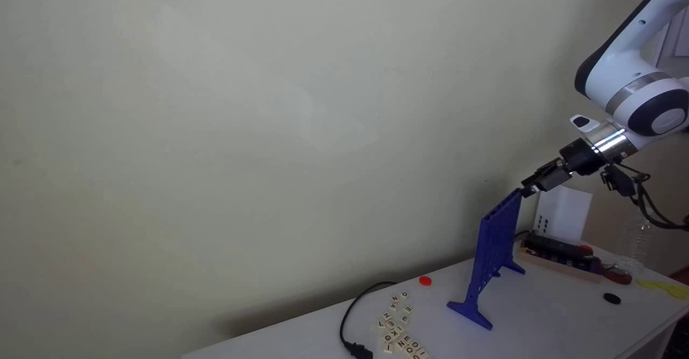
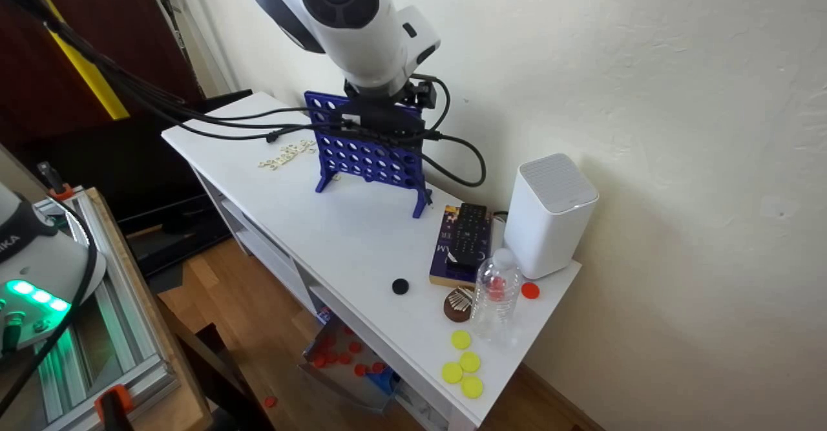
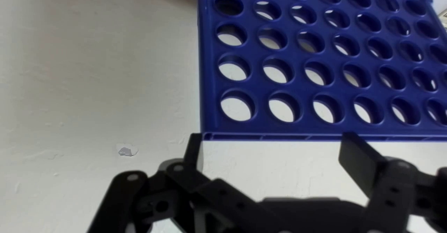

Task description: Put the blue circle inside the blue object

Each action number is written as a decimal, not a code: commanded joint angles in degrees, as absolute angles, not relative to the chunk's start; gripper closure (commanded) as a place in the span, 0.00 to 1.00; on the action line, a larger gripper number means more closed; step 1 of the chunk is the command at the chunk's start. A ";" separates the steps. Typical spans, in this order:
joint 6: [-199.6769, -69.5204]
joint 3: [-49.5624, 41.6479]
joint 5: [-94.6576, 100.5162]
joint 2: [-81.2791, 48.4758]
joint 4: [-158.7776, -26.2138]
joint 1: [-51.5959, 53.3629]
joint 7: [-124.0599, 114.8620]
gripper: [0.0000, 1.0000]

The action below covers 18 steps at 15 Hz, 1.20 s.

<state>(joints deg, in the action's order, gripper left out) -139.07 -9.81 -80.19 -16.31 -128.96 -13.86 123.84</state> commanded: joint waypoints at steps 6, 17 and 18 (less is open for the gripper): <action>-138.49 -10.37 -79.28 -13.55 -131.03 -13.07 124.66 0.00; -141.46 -11.39 -75.87 -4.65 -135.90 -12.59 120.25 0.00; -142.49 -11.54 -75.04 -3.87 -136.34 -12.61 119.28 0.00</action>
<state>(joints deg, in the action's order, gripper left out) -139.73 -10.48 -78.74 -8.11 -133.11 -13.46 123.14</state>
